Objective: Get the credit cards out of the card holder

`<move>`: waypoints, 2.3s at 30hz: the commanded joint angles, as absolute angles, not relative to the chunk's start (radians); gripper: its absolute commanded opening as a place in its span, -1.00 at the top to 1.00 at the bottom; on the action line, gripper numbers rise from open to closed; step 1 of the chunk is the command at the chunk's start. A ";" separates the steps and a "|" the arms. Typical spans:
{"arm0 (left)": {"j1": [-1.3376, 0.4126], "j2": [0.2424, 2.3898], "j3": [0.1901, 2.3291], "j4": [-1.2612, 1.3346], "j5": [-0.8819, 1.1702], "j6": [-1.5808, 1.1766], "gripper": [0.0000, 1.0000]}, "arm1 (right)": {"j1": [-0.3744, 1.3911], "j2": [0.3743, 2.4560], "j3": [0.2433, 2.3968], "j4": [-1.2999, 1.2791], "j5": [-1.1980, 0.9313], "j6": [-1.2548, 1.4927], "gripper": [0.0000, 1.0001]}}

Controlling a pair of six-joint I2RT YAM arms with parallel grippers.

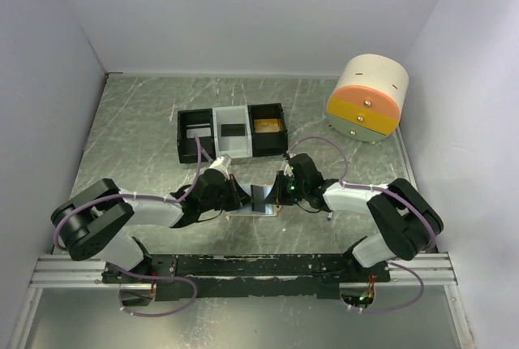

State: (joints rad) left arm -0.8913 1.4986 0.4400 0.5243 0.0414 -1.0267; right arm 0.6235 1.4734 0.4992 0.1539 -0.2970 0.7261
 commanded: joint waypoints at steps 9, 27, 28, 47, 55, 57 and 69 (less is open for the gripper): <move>-0.873 1.452 0.434 0.510 0.019 -1.018 0.71 | 0.615 1.520 0.472 0.047 -0.160 0.690 0.85; -0.873 1.465 0.467 0.453 0.011 -1.011 0.79 | 0.617 1.418 0.582 0.042 -0.290 0.641 0.78; -0.873 1.466 0.467 0.450 0.012 -1.008 0.80 | 0.618 1.429 0.580 0.065 -0.319 0.645 0.77; -0.873 1.501 0.471 0.502 0.047 -1.020 0.44 | 0.615 1.559 0.517 0.068 -0.234 0.632 0.67; -0.874 1.554 0.464 0.596 0.083 -1.063 0.38 | 0.615 1.559 0.490 0.100 -0.240 0.655 0.67; -0.874 1.562 0.461 0.617 0.090 -1.073 0.39 | 0.615 1.561 0.493 0.097 -0.240 0.654 0.67; -0.873 1.494 0.438 0.534 0.020 -1.071 0.86 | 0.615 1.558 0.494 0.086 -0.201 0.663 0.67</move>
State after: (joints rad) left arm -0.8742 1.5471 0.4454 0.5522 0.0563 -1.0832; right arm 0.6201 1.5227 0.5343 0.1947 -0.3214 0.6819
